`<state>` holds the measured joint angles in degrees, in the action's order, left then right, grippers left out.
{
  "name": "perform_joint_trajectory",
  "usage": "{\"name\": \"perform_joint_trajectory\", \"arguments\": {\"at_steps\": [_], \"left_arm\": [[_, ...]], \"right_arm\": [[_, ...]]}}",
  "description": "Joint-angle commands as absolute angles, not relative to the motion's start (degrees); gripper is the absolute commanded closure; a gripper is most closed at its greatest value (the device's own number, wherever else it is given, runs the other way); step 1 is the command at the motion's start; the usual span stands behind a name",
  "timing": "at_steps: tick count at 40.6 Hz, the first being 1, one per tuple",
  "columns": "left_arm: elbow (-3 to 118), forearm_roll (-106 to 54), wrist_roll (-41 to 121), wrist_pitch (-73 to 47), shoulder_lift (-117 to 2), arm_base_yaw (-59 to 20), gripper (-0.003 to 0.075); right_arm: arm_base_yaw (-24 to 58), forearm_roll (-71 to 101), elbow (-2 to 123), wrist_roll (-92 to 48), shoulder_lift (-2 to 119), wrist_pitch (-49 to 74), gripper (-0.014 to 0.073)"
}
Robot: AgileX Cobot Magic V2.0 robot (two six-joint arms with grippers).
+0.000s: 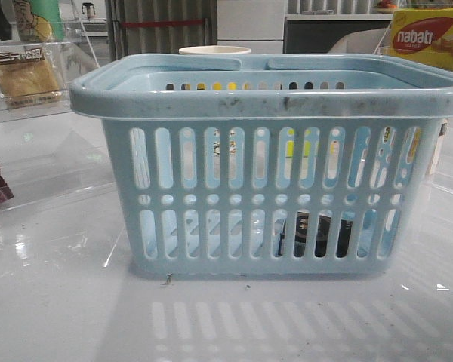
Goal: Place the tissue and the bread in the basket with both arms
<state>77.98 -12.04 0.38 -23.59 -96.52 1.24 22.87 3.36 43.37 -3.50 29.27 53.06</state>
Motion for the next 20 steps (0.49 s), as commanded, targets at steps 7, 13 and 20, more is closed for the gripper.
{"name": "perform_joint_trajectory", "arguments": {"at_steps": [7, 13, 20], "left_arm": [[85.4, -17.4, -1.9, -14.3, -100.7, 2.4, 0.0136], [87.5, -21.7, -1.9, -13.3, -104.1, 2.4, 0.0136], [88.7, -21.8, -1.9, -14.4, -106.9, 2.0, 0.0139]], "right_arm": [[22.8, 3.0, 44.8, -3.9, 29.4, 49.0, -0.0028], [22.8, 3.0, 44.8, -3.9, 29.4, 49.0, -0.0028], [22.8, 3.0, 44.8, -3.9, 29.4, 48.9, -0.0028]]}}
